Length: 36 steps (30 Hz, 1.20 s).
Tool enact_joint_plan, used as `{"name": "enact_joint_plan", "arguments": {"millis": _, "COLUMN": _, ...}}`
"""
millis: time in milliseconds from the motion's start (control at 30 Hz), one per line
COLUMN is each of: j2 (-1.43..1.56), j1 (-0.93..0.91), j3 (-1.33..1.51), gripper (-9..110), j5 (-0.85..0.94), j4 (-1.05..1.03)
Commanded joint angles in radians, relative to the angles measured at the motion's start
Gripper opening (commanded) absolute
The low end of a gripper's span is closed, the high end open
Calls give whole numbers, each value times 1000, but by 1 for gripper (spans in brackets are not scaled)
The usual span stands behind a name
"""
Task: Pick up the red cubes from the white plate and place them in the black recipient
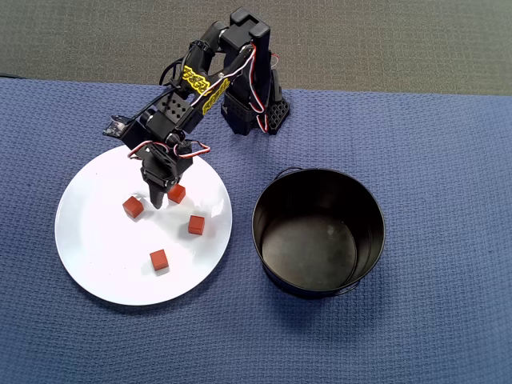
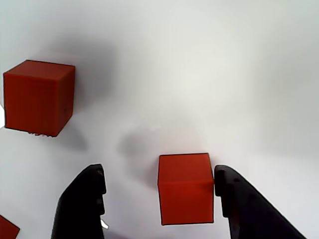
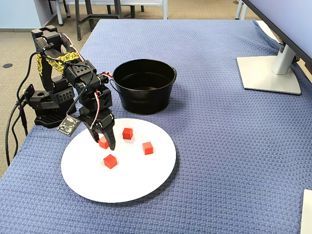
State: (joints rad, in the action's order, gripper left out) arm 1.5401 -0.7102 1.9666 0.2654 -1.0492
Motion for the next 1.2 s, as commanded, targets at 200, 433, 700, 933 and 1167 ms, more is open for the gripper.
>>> {"name": "enact_joint_plan", "arguments": {"millis": 200, "j2": 25, "j1": 38, "j3": -18, "gripper": 20, "j5": 21, "j4": 12}}
{"name": "enact_joint_plan", "arguments": {"millis": 433, "j2": 34, "j1": 61, "j3": 3, "gripper": 12, "j5": 32, "j4": 20}}
{"name": "enact_joint_plan", "arguments": {"millis": 700, "j2": 60, "j1": 43, "j3": -3, "gripper": 0, "j5": 29, "j4": 15}}
{"name": "enact_joint_plan", "arguments": {"millis": 933, "j2": 290, "j1": 100, "j3": -63, "gripper": 0, "j5": -57, "j4": -178}}
{"name": "enact_joint_plan", "arguments": {"millis": 1167, "j2": 506, "j1": 291, "j3": -158, "gripper": 0, "j5": -238, "j4": -253}}
